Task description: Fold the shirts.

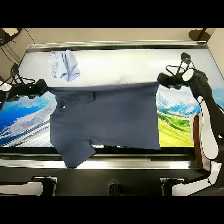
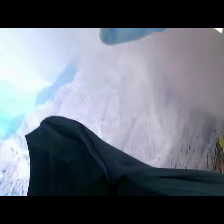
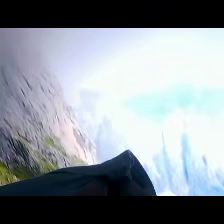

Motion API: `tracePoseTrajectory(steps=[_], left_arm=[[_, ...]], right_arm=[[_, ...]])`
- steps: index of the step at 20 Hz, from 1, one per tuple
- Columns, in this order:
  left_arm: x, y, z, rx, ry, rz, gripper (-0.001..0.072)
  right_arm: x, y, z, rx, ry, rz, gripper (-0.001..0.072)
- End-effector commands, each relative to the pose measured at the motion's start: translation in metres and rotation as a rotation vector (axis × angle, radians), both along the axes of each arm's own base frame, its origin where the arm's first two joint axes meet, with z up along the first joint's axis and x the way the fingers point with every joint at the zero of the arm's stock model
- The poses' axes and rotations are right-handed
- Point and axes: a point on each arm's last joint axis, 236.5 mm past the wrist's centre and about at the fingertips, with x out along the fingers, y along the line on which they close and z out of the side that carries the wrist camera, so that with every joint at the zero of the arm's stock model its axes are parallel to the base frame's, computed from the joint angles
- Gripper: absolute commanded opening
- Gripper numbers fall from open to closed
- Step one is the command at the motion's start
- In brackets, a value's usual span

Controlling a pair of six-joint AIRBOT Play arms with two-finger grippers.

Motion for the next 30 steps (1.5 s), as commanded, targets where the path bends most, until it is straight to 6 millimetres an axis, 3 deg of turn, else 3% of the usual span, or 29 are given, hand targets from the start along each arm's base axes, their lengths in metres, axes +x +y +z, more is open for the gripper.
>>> tracePoseTrajectory(steps=[1,4,7,10,15,18,19,21,23,25,27,30], left_arm=[[0.019,0.014,-0.005,0.034,-0.071,0.05,0.0031],[-0.01,-0.004,-0.018,0.05,0.014,-0.122,0.0032],[-0.067,-0.01,-0.049,0.023,0.244,-0.264,0.0031],[-0.119,-0.005,-0.077,0.034,0.471,-0.347,0.0031],[-0.128,-0.012,-0.09,0.002,0.522,-0.35,0.0031],[-0.128,-0.013,-0.092,-0.017,0.543,-0.318,0.0032],[-0.129,-0.012,-0.091,-0.018,0.544,-0.315,0.0074],[-0.136,-0.009,-0.084,-0.04,0.573,-0.317,0.0469],[-0.15,0.0,-0.067,-0.066,0.602,-0.34,0.0494],[-0.168,0.014,-0.051,-0.088,0.614,-0.319,0.047],[-0.2,0.017,-0.048,-0.126,0.642,-0.281,0.0468],[-0.27,-0.011,-0.078,-0.189,0.711,-0.244,0.04]], right_arm=[[0.02,-0.003,0.004,0.065,-0.07,-0.089,0.0045],[-0.037,0.015,-0.034,0.024,0.207,0.064,0.0045],[-0.11,0.03,-0.062,0.026,0.509,0.206,0.0046],[-0.15,0.028,-0.078,0.009,0.668,0.265,0.0046],[-0.17,0.048,-0.1,0.053,0.768,0.295,0.0046],[-0.17,0.048,-0.105,0.069,0.786,0.251,0.0047],[-0.17,0.047,-0.104,0.072,0.784,0.241,0.0067],[-0.17,0.041,-0.094,0.058,0.77,0.235,0.0439],[-0.175,0.02,-0.074,0.021,0.751,0.21,0.0452],[-0.186,-0.008,-0.048,0.01,0.742,0.164,0.0439],[-0.202,-0.031,-0.034,-0.001,0.764,0.136,0.0439],[-0.232,-0.036,-0.038,0.012,0.832,0.132,0.0439]])
